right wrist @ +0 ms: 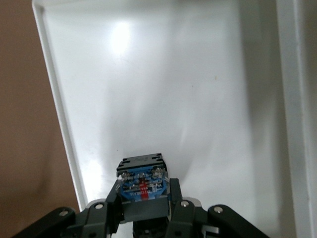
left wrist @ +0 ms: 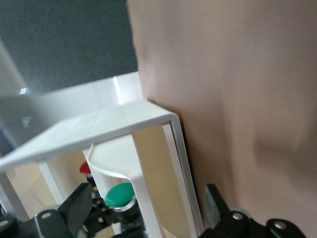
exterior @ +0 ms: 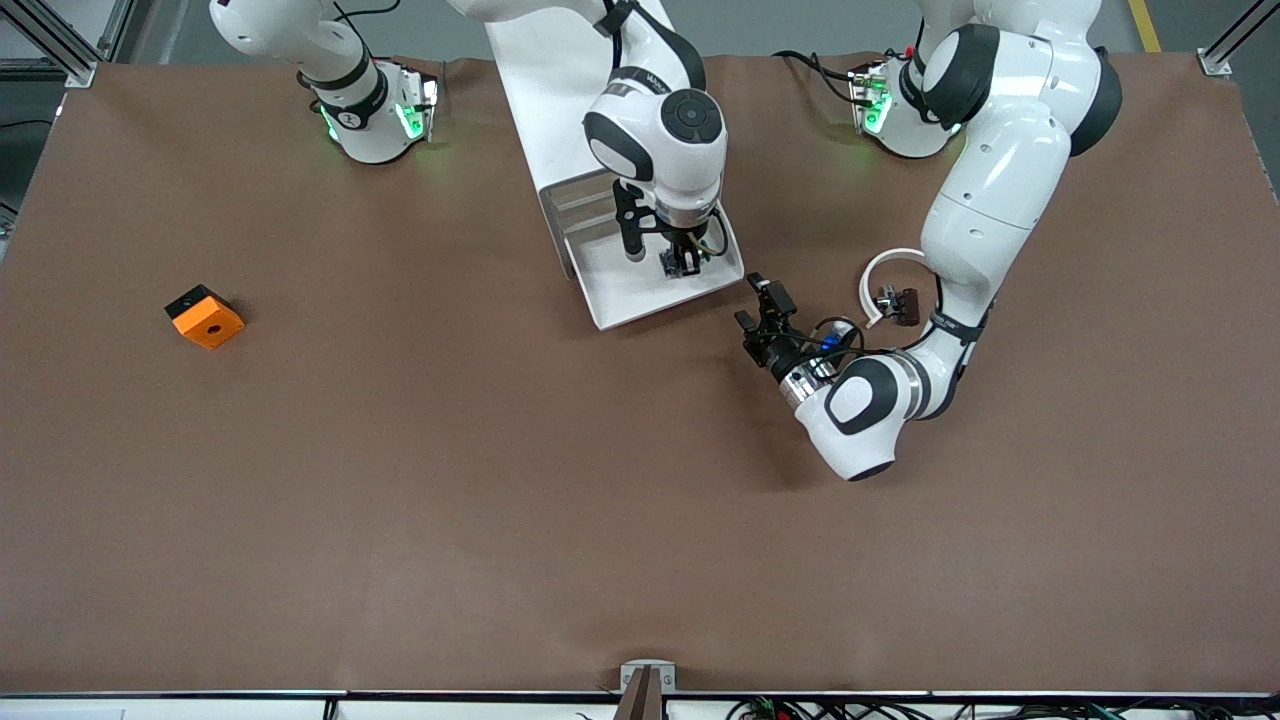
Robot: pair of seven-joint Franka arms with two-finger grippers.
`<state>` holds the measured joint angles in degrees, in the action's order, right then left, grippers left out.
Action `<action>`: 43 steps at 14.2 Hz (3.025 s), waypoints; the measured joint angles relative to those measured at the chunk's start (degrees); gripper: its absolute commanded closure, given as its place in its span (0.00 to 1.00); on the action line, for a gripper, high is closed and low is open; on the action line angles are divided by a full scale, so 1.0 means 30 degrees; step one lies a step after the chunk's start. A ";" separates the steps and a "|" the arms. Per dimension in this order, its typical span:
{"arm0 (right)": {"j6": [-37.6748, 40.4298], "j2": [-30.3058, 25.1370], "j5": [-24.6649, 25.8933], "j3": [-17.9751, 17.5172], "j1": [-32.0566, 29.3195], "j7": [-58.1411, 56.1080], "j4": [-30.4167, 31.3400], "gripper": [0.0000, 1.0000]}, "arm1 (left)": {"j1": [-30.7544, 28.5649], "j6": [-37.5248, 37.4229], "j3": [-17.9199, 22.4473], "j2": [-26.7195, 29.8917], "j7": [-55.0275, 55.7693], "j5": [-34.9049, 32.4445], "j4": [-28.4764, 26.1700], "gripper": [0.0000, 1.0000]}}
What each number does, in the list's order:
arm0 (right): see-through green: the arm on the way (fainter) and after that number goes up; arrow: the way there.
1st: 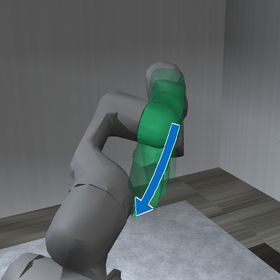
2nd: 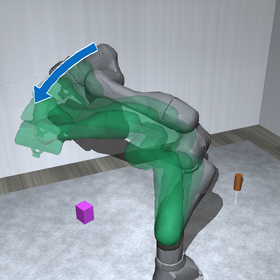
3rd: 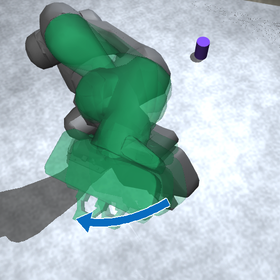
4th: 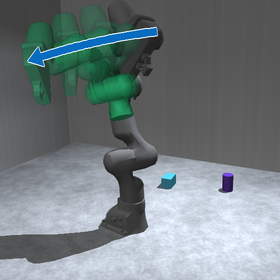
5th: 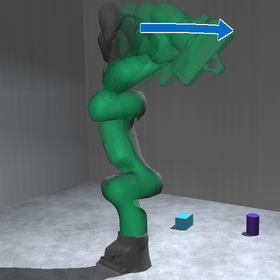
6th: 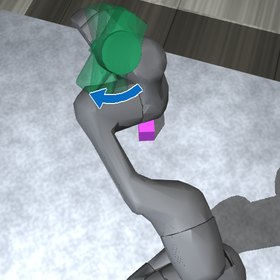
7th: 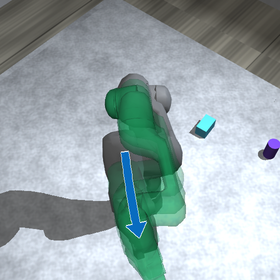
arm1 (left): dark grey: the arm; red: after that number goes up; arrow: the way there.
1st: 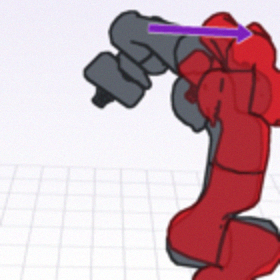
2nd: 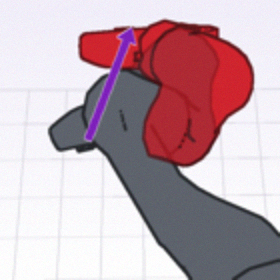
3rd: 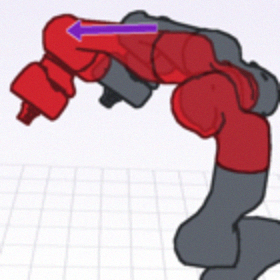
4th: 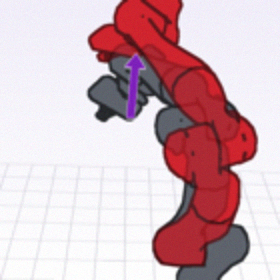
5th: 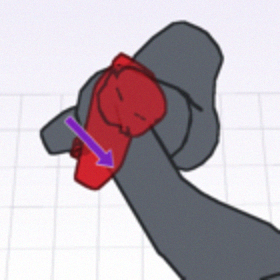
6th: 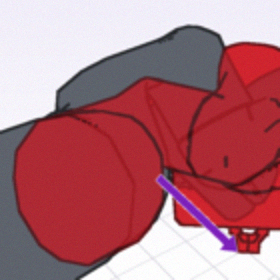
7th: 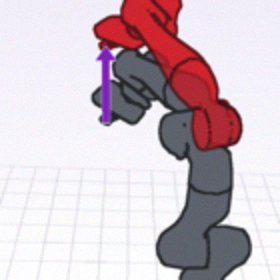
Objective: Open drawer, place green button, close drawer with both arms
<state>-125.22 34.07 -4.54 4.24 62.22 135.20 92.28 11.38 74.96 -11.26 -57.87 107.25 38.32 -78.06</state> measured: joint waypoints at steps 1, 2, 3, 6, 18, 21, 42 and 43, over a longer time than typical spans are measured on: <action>-0.0003 0.0161 -0.0007 0.0001 0.0093 0.0007 -0.0164 1.00 | 0.0003 -0.0013 -0.0028 0.0269 -0.1179 -0.0432 0.0015 0.00; -0.0003 0.0303 -0.0032 0.0004 0.0166 0.0012 -0.0362 1.00 | 0.0010 -0.0030 -0.0041 0.0530 -0.2338 -0.0817 0.0017 0.00; -0.0003 0.0406 -0.0126 0.0003 0.0204 0.0013 -0.0521 1.00 | 0.0011 -0.0039 -0.0043 0.0797 -0.3530 -0.1183 0.0020 0.00; -0.0003 0.0477 -0.0559 0.0004 0.0240 0.0024 -0.0737 1.00 | -0.0007 0.0054 -0.0039 0.1670 -0.7166 -0.2645 0.0084 0.00; 0.0218 0.0497 -0.0754 0.0340 -0.0120 -0.1378 -0.1594 0.00 | 0.0367 0.7309 -0.0077 0.4228 -1.3891 -0.7599 0.0140 0.00; 0.2028 0.0495 -0.0758 0.0442 -0.1350 -0.5327 -0.2731 0.00 | 0.0818 0.9269 -0.0082 0.5017 -1.4463 -0.9085 0.0159 0.00; 1.3346 -0.4946 -0.0330 0.0855 -1.6763 -4.0273 -0.5161 0.00 | 0.3918 1.5756 -0.3114 0.6567 -1.5246 -1.4293 -0.3415 0.00; 1.3656 -0.5137 0.0063 0.0851 -1.7599 -4.1696 -0.5361 0.00 | 0.4197 1.6415 -0.3116 0.6702 -1.5226 -1.4293 -0.4007 0.00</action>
<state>-84.25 18.66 -4.35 6.79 9.42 10.11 76.20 23.97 124.21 -20.61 -37.76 61.57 -4.55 -90.08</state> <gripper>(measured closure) 0.000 0.000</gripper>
